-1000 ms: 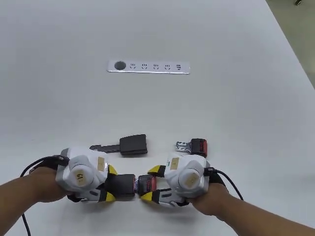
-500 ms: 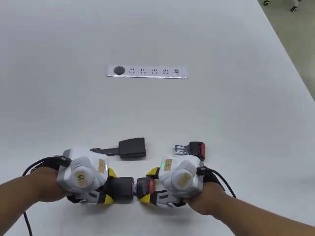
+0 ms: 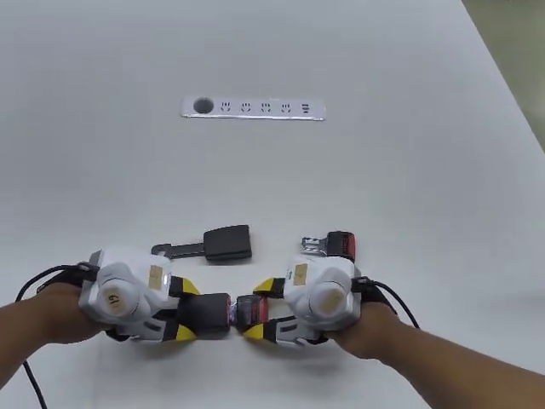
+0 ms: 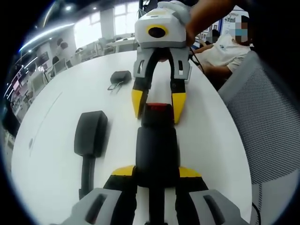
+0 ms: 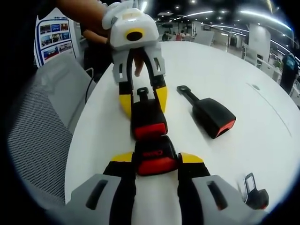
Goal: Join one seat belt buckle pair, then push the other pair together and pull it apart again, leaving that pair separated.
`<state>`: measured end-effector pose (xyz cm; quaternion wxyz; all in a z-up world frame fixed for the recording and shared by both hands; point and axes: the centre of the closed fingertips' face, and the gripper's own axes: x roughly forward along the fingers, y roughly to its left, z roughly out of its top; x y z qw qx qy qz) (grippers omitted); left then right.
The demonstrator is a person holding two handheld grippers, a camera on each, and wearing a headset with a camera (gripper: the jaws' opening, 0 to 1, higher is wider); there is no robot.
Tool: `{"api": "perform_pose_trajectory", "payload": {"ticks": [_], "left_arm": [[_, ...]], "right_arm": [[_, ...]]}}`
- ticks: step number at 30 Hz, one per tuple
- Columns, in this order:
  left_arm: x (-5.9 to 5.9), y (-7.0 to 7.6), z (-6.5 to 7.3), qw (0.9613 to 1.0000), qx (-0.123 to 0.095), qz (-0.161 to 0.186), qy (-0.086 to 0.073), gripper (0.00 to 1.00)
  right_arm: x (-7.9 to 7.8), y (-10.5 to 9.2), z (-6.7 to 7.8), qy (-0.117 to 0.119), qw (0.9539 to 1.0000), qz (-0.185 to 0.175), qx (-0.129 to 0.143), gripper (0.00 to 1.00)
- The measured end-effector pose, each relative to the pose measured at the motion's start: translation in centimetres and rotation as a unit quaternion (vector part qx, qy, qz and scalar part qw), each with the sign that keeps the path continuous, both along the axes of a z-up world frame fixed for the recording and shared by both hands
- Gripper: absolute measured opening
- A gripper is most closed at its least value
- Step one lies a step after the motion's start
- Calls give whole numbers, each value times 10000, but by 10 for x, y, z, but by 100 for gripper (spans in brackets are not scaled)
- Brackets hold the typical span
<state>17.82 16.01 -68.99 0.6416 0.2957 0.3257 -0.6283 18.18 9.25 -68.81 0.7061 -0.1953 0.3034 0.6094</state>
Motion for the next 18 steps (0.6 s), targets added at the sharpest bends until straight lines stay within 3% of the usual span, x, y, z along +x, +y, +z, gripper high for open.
{"api": "perform_pose_trajectory", "payload": {"ticks": [6, 18], "left_arm": [[0, -1, 2, 9998, -170, -25, 136, 31], [0, -2, 2, 9993, -336, -42, 180, 31]], "right_arm": [[1, 0, -2, -35, 9998, 145, 100, 31], [-2, 1, 3, 38, 9993, 186, 311, 31]]}}
